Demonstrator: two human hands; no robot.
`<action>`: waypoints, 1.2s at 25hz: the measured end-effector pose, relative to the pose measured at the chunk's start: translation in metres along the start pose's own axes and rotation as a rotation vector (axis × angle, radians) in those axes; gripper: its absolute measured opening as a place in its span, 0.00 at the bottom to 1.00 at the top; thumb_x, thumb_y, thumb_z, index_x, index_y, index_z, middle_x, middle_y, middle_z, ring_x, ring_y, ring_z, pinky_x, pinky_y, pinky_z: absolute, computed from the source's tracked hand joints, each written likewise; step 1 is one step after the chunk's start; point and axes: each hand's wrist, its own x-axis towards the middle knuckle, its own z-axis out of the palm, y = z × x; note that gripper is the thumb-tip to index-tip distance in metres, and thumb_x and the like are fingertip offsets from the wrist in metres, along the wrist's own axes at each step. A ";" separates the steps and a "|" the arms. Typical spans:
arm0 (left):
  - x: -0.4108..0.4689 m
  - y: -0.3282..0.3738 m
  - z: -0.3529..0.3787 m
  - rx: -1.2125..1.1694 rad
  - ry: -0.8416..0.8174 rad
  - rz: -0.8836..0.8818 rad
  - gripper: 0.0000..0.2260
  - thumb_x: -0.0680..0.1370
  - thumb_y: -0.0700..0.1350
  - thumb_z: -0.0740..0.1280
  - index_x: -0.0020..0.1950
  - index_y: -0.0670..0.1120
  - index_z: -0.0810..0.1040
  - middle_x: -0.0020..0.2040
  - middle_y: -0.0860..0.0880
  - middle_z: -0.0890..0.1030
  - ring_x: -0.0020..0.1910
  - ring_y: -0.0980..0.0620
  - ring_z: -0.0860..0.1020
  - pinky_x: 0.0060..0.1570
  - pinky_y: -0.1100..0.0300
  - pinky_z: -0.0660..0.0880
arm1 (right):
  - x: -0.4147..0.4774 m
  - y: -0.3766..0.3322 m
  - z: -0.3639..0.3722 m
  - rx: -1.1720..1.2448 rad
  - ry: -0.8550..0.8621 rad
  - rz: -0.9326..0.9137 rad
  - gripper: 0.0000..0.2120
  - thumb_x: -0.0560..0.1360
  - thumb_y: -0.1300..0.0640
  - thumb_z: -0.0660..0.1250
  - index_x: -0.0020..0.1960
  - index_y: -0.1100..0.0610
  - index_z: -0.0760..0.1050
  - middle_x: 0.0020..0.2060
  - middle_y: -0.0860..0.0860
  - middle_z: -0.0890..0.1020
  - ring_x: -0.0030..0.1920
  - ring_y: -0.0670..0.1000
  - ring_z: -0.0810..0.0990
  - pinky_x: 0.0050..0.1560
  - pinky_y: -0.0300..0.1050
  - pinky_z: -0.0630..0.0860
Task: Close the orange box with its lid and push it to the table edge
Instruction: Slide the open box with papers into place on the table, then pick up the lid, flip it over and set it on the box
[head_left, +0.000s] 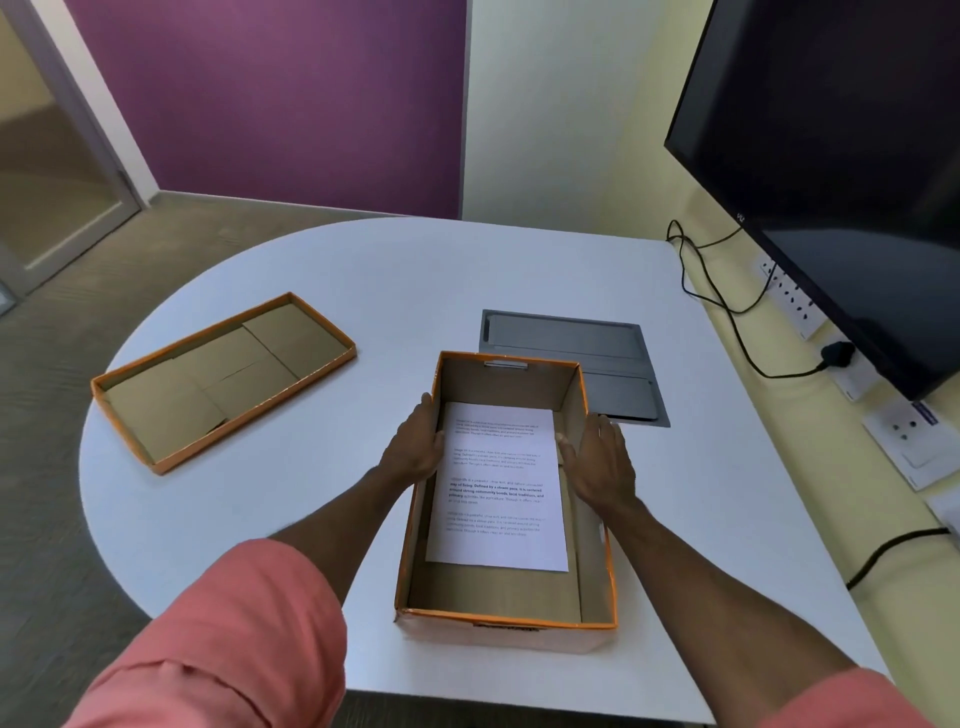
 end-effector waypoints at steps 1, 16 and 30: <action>0.001 0.001 -0.003 0.021 0.032 0.024 0.29 0.82 0.47 0.56 0.78 0.40 0.47 0.79 0.41 0.54 0.77 0.42 0.57 0.75 0.49 0.57 | 0.003 -0.006 -0.002 -0.069 0.042 -0.055 0.32 0.79 0.42 0.55 0.76 0.59 0.55 0.77 0.58 0.59 0.77 0.59 0.54 0.76 0.57 0.55; -0.007 -0.024 -0.092 0.403 0.313 -0.020 0.28 0.81 0.57 0.52 0.78 0.46 0.53 0.79 0.44 0.56 0.77 0.44 0.55 0.74 0.41 0.49 | 0.024 -0.152 0.004 -0.200 0.069 -0.470 0.35 0.78 0.37 0.49 0.77 0.58 0.53 0.78 0.58 0.56 0.78 0.58 0.50 0.76 0.59 0.46; 0.012 -0.200 -0.205 0.381 0.283 -0.161 0.29 0.81 0.58 0.52 0.78 0.47 0.51 0.80 0.45 0.52 0.79 0.45 0.50 0.75 0.41 0.45 | 0.029 -0.338 0.123 -0.181 -0.024 -0.550 0.35 0.78 0.37 0.49 0.77 0.58 0.52 0.78 0.57 0.56 0.78 0.57 0.48 0.77 0.58 0.44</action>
